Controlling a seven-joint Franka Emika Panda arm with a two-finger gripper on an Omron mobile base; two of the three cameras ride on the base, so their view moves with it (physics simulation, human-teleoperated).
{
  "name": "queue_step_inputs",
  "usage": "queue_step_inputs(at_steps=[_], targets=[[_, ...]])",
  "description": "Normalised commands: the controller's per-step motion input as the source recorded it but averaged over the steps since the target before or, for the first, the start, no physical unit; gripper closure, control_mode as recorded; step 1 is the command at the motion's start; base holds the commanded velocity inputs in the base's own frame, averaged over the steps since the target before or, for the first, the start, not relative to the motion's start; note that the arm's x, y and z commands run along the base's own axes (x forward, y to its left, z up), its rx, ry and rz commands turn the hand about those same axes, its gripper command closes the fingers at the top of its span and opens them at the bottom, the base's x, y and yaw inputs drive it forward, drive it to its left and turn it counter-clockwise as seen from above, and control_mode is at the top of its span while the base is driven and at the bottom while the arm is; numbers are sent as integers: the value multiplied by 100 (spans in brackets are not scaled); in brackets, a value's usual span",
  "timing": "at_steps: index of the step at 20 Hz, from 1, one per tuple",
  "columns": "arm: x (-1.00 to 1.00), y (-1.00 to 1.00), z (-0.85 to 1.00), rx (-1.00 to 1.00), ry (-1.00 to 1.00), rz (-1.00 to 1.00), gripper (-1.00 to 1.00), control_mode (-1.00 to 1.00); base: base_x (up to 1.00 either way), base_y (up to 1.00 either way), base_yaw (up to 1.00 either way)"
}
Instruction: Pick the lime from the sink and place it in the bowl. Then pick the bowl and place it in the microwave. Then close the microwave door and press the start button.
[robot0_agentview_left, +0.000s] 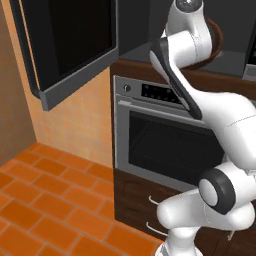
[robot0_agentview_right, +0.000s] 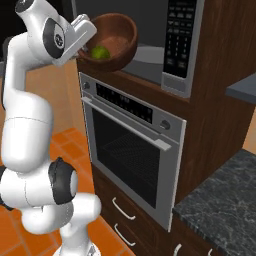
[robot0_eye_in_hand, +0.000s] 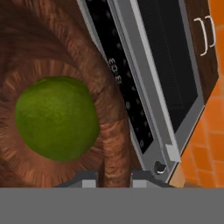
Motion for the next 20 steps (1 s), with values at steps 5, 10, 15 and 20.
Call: queue_step_inputs(at_steps=[5, 10, 15, 20], targets=[[63, -15, 13, 1, -5, 5, 100, -100, 0, 0, 0], [51, -29, 18, 0, -2, 0, 100, -100, 0, 0, 0], [54, -45, 17, 0, 2, 0, 100, -100, 0, 0, 0], [42, -42, 27, 0, 7, 0, 100, -100, 0, 0, 0]])
